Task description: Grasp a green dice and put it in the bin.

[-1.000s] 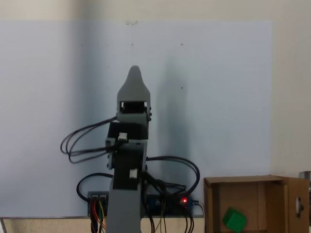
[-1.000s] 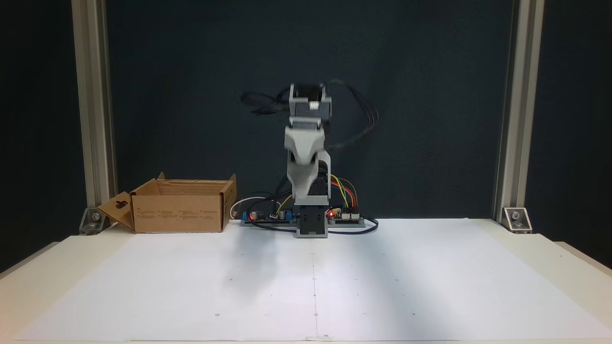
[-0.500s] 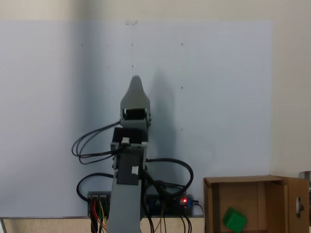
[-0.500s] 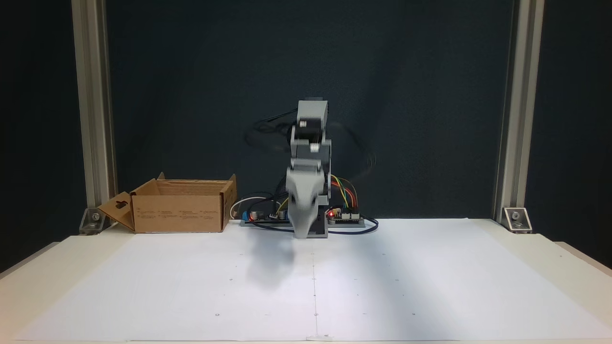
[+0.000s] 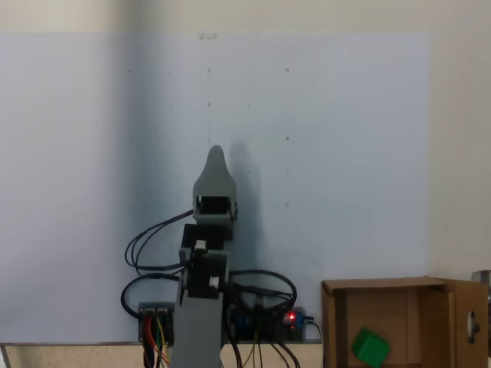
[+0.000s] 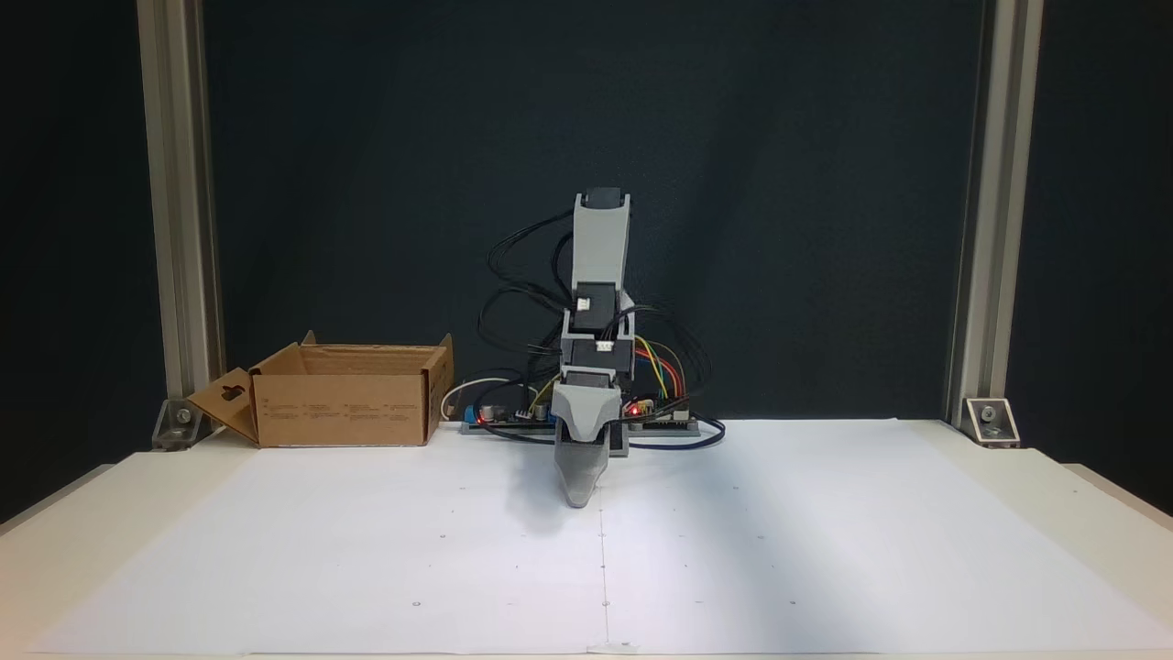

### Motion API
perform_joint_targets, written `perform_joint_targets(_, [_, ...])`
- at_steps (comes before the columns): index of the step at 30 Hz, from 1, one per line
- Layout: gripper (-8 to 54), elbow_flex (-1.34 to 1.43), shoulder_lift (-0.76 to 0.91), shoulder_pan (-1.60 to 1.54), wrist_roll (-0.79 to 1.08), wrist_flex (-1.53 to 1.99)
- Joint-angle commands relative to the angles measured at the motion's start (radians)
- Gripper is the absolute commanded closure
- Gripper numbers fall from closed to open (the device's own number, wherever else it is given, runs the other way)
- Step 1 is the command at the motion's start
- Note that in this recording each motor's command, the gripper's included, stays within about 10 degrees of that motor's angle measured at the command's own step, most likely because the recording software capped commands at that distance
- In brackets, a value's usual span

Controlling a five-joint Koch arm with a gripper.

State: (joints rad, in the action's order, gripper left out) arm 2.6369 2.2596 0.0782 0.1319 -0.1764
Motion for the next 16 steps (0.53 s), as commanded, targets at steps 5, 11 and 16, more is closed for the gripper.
perform_joint_targets(5, [1.1, 0.201, 0.11, -0.006, 0.002, -0.28])
perform_joint_targets(11, [0.8, 0.201, 0.11, -0.046, 0.002, -0.503])
perform_joint_targets(16, [0.8, 0.199, 0.11, -0.046, 0.005, -0.503])
